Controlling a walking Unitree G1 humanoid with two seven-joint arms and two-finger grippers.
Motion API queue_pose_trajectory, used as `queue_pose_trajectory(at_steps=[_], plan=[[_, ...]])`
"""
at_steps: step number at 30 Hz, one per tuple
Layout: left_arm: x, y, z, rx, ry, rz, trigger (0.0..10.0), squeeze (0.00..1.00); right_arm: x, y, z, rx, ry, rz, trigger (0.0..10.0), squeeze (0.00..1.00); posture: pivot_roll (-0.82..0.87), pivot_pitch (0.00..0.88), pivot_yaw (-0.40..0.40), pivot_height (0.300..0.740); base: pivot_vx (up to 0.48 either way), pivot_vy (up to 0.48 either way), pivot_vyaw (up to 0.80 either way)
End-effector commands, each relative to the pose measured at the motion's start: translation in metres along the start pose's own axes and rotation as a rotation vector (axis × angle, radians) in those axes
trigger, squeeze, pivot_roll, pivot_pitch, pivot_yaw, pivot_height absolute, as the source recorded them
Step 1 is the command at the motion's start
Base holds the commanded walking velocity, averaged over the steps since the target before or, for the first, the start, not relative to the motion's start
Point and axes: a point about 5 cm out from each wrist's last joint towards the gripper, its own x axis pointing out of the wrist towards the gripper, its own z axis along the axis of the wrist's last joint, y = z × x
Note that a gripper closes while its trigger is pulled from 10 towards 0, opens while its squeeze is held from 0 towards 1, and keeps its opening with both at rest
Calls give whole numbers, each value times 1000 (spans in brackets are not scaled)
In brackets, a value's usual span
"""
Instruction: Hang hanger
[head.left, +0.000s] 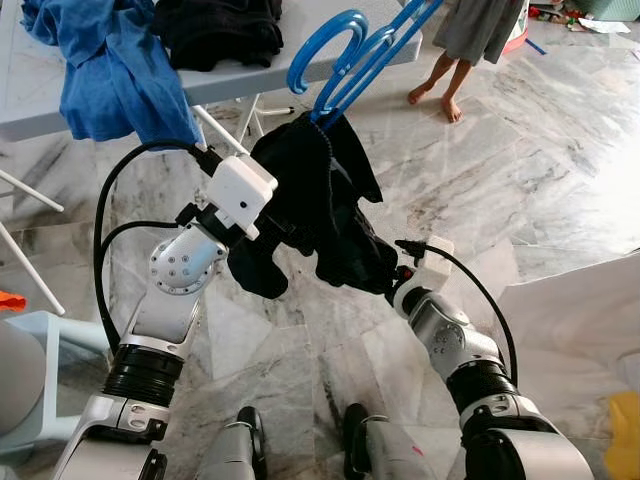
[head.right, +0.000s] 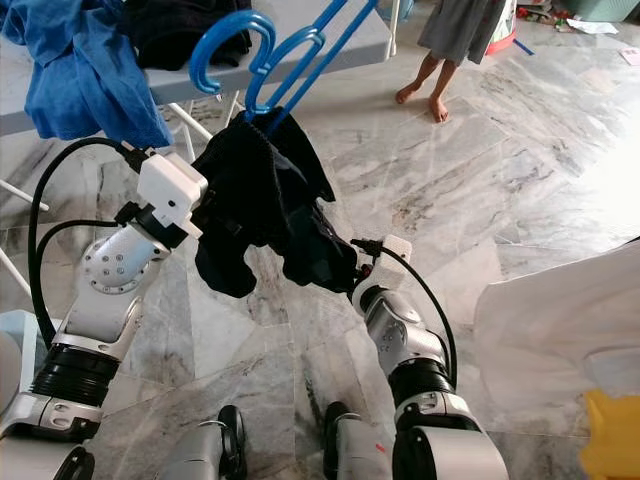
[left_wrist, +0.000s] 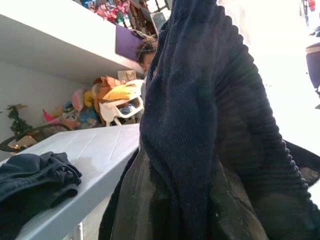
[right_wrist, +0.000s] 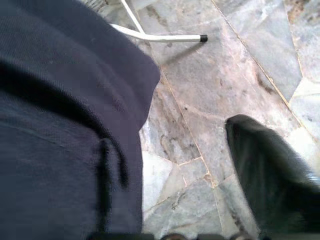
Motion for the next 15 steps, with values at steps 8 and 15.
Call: queue_pose_trajectory(at_steps=[8,15], plan=[[0,6,18,7,-85,42,0,0,0,-15,13,82,-21,-90,0,0,-66,281,-68,740,0,0,0],[-7,-1,9,-2,-49,2,0,0,0,-21,56,136,-114,-102,0,0,-76,278,-71,740,0,0,0]])
